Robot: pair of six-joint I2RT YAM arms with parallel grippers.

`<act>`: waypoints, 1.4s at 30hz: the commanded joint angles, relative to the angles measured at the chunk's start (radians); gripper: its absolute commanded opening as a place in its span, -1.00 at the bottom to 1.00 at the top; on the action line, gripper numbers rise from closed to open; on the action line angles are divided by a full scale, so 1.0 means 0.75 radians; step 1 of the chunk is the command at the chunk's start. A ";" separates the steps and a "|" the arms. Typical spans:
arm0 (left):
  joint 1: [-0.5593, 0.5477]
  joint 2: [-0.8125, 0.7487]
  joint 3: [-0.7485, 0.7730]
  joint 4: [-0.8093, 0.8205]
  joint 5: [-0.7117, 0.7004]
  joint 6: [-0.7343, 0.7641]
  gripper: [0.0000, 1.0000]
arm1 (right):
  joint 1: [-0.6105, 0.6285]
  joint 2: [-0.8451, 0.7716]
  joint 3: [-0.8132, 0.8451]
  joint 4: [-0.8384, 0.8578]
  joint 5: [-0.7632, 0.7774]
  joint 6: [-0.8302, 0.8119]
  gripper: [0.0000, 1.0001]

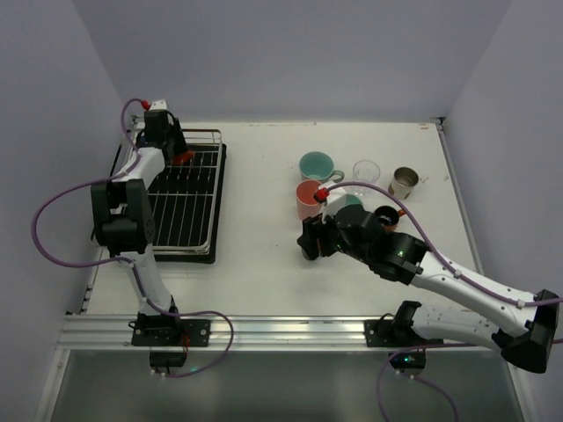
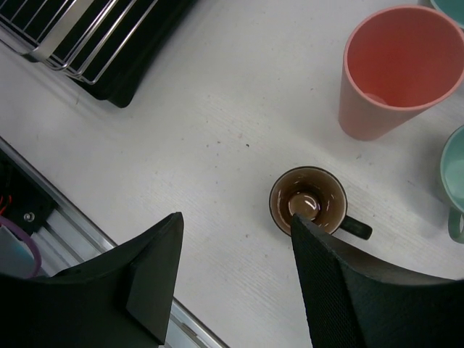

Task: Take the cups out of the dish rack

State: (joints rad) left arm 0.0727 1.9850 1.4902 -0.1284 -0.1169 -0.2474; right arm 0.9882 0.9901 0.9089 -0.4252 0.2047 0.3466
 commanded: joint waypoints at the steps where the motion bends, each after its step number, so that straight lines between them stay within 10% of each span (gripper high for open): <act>1: 0.007 0.024 0.024 0.085 -0.014 0.011 -0.01 | 0.006 0.001 -0.028 0.062 -0.031 0.002 0.27; 13: 0.007 -0.127 -0.040 0.114 -0.026 -0.016 -0.93 | 0.006 0.001 0.003 0.092 -0.068 0.006 0.26; 42: -0.025 -0.722 -0.353 0.100 0.287 -0.284 -1.00 | -0.039 0.214 0.214 0.489 -0.346 0.302 0.37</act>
State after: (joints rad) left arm 0.0692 1.5833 1.2564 -0.1223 0.0105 -0.4068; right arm 0.9703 1.1427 1.0313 -0.2073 0.0151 0.4744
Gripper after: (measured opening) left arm 0.563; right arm 0.676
